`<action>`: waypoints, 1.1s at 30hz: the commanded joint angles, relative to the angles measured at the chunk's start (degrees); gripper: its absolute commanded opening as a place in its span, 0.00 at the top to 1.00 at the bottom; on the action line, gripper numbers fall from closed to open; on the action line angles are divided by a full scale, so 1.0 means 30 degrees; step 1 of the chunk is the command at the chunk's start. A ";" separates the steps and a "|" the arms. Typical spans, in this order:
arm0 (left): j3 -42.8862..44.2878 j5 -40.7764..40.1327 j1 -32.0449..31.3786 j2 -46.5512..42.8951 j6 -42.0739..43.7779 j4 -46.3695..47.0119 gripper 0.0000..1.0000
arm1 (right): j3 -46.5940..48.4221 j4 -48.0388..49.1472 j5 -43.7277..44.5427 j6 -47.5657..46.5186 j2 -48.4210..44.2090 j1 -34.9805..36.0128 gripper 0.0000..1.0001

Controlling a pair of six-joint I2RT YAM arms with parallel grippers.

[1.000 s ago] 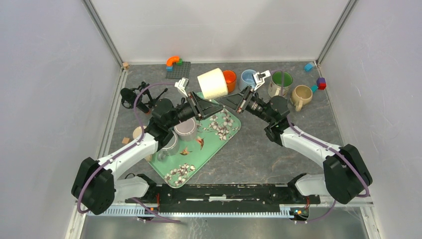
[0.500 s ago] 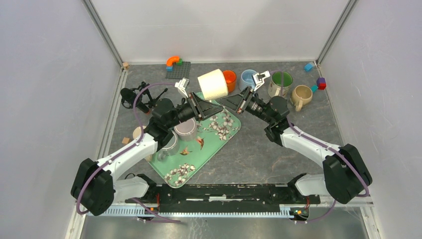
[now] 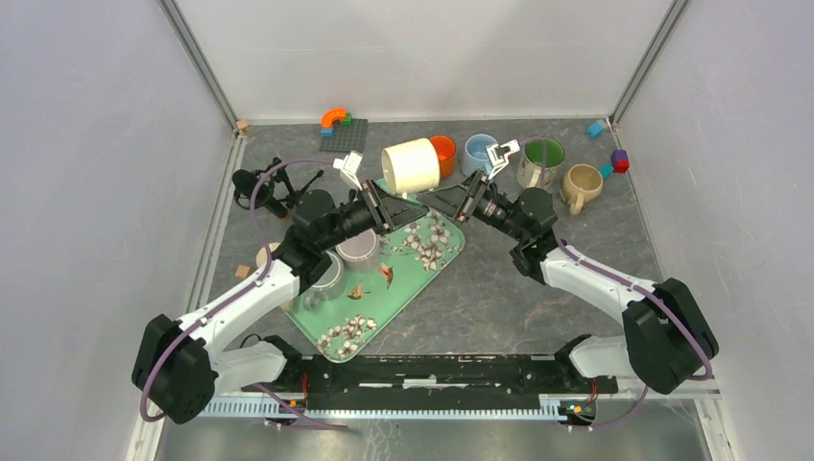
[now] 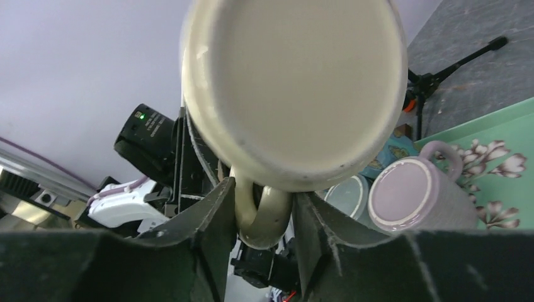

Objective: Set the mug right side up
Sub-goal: Turn over the cup on the tray.

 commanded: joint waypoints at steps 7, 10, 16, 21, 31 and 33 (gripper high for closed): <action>0.2101 -0.1811 0.0121 -0.0625 0.3463 -0.1555 0.98 | -0.0115 -0.1133 0.0757 -0.3240 -0.1400 -0.0086 0.25; 0.2642 -0.1990 0.0098 -0.0494 0.4115 -0.2456 0.98 | -0.0202 -0.2414 0.1289 -0.4149 -0.1869 -0.0085 0.14; 0.3971 -0.2971 -0.0019 -0.0190 0.5875 -0.5168 0.98 | -0.0117 -0.7430 0.3606 -0.7410 -0.3771 -0.0079 0.02; 0.5206 -0.3731 -0.0222 0.0515 0.7090 -0.6988 0.98 | 0.0111 -1.1700 0.7228 -1.0187 -0.6275 -0.0101 0.02; 0.8755 -0.5650 -0.1704 0.4078 0.9059 -1.0551 0.98 | 0.0830 -1.6149 1.4374 -1.4144 -1.1025 -0.0101 0.02; 0.9833 -0.6133 -0.2107 0.5102 0.9509 -1.1323 0.98 | 0.1064 -1.6559 1.5200 -1.4603 -1.1619 -0.0079 0.02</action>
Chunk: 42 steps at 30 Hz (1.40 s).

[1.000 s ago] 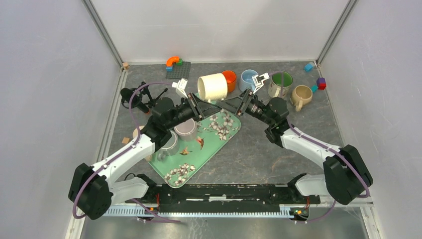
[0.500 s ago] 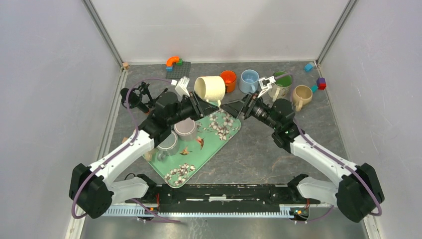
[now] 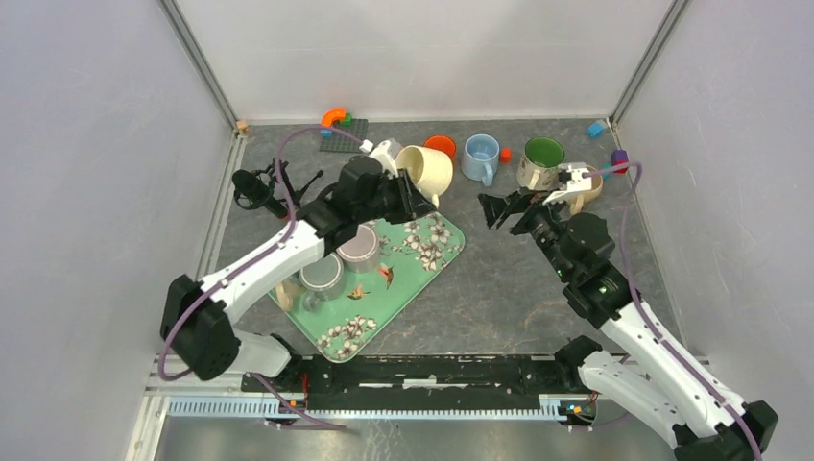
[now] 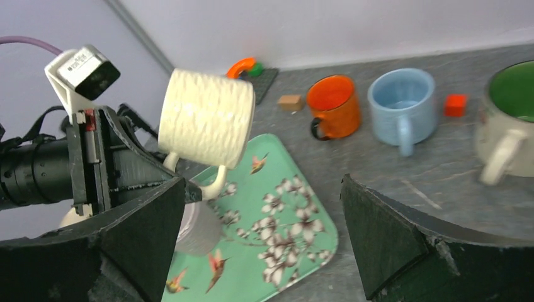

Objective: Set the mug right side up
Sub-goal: Turn over the cup on the tray, then place the cup at the center of the board.

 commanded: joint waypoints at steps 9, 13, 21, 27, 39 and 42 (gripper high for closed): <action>0.7436 -0.2803 -0.2219 0.5927 0.3717 -0.1997 0.98 | 0.1831 -0.2861 0.3745 -0.2770 -0.2657 -0.0068 0.02; 0.9345 -0.3565 -0.2746 0.7942 0.4230 -0.2994 0.98 | 0.2063 -0.3045 0.3813 -0.2980 -0.3058 -0.0058 0.02; 1.1564 -0.5225 -0.2979 1.0919 0.4954 -0.4203 0.98 | 0.2499 -0.3592 0.3789 -0.3349 -0.3141 -0.0058 0.02; 1.2244 -0.6495 -0.2993 1.2316 0.5730 -0.4303 0.98 | 0.2521 -0.3555 0.3382 -0.3292 -0.3048 -0.0057 0.02; 1.1358 -0.6872 -0.3036 1.3572 0.5649 -0.3280 0.98 | 0.2287 -0.3627 0.2749 -0.3241 -0.2816 -0.0058 0.02; 1.1206 -0.6795 -0.3037 1.4127 0.5624 -0.3193 0.98 | 0.2242 -0.3657 0.2434 -0.3155 -0.2706 -0.0073 0.02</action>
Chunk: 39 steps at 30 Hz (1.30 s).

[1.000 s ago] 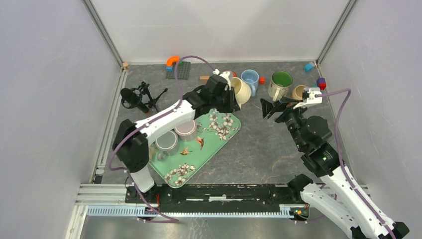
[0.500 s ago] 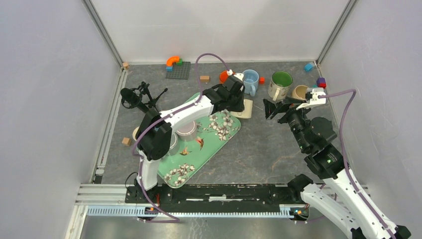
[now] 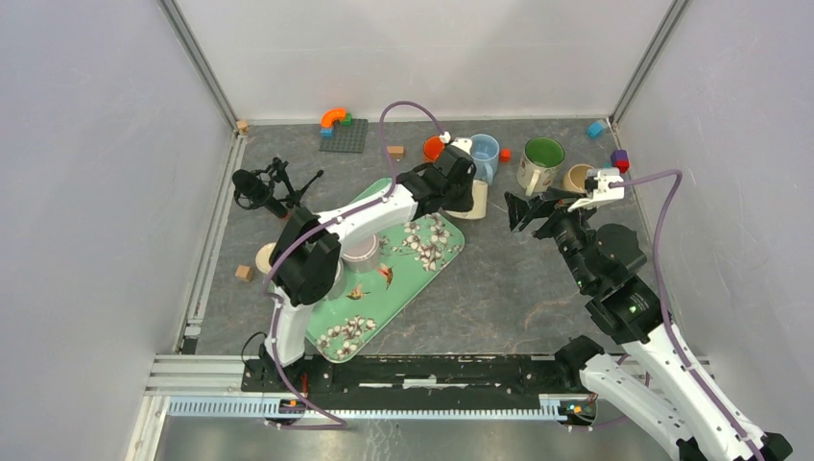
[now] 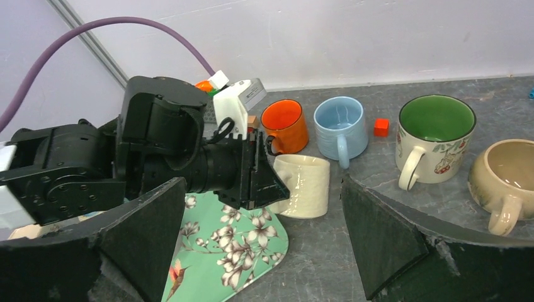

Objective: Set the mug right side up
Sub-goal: Place the cup at the center of the board.

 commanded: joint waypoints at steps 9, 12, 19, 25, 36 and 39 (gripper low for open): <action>-0.0963 -0.0572 -0.0114 0.1654 0.0782 0.1174 0.98 | 0.0135 0.0324 -0.1023 0.0160 0.0234 -0.0065 0.02; -0.1096 -0.0546 -0.0116 0.1842 0.0794 0.1182 0.98 | 0.0044 0.0335 -0.1151 0.0222 0.0308 -0.0059 0.02; -0.0802 -0.0523 -0.0116 0.2784 0.0926 0.1269 0.96 | -0.0114 0.0342 -0.1558 0.0442 0.0497 -0.0061 0.02; -0.0689 -0.0319 -0.0119 0.2920 0.0867 0.1250 0.91 | -0.0114 0.0110 -0.1546 0.0407 0.0484 -0.0084 0.02; -0.0894 0.1073 -0.0116 0.1173 0.1051 0.1405 0.34 | -0.0230 -0.0061 -0.1440 0.0380 0.0671 -0.0063 0.02; -0.1021 0.1302 -0.0116 0.0333 0.1036 0.1215 0.30 | -0.0202 -0.0122 -0.1455 0.0347 0.0696 -0.0074 0.02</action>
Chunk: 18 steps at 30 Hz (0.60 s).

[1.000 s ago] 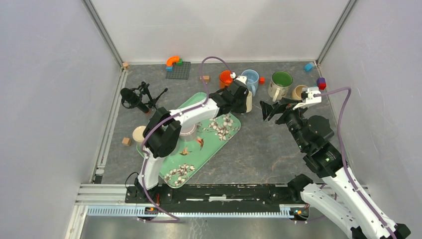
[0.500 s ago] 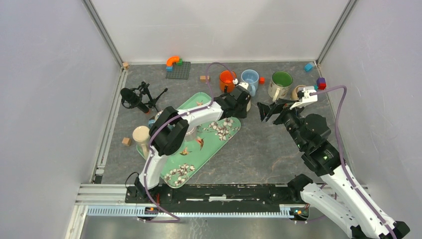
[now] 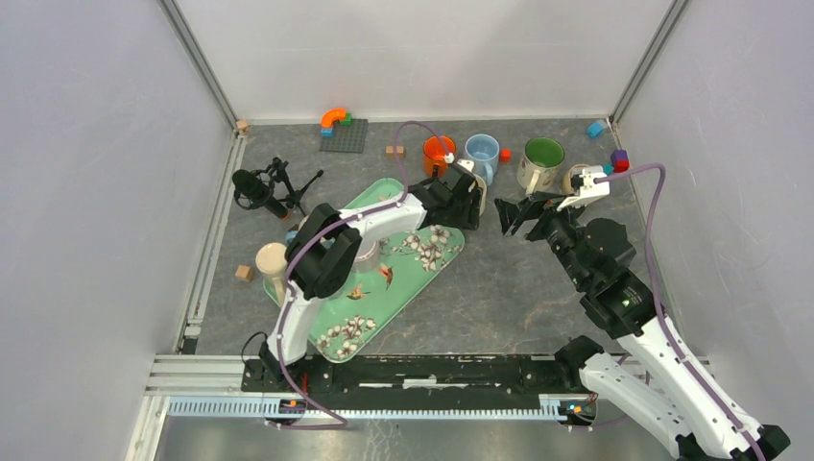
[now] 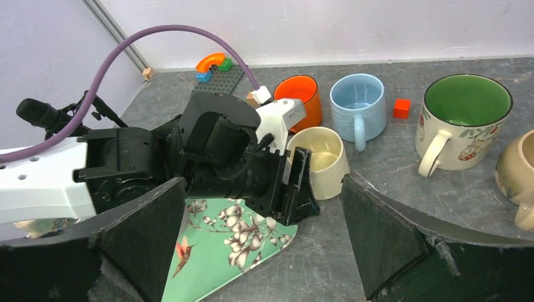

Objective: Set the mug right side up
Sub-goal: Place the cup at the center of the board.

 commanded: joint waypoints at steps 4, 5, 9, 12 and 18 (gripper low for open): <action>-0.0808 0.0572 0.0051 -0.3871 0.1007 -0.0363 0.23 | -0.0085 0.0224 -0.0068 -0.0067 0.0021 -0.0075 0.02; -0.1065 0.0538 0.0094 -0.4351 0.1013 -0.0386 0.21 | -0.0114 0.0242 -0.0069 -0.0083 0.0011 -0.0061 0.02; -0.2476 0.0387 0.0337 -0.6599 0.0972 -0.0641 0.15 | -0.0283 0.0279 -0.0063 -0.0114 0.0079 -0.0057 0.02; -0.3797 0.0144 0.0457 -0.8442 0.0938 -0.0810 0.11 | -0.0458 0.0348 -0.0280 -0.0079 0.0267 -0.0072 0.02; -0.6485 -0.0945 0.0696 -1.1981 0.0939 -0.1584 0.02 | -0.0700 0.0527 -0.1164 -0.0090 0.1122 -0.0058 0.02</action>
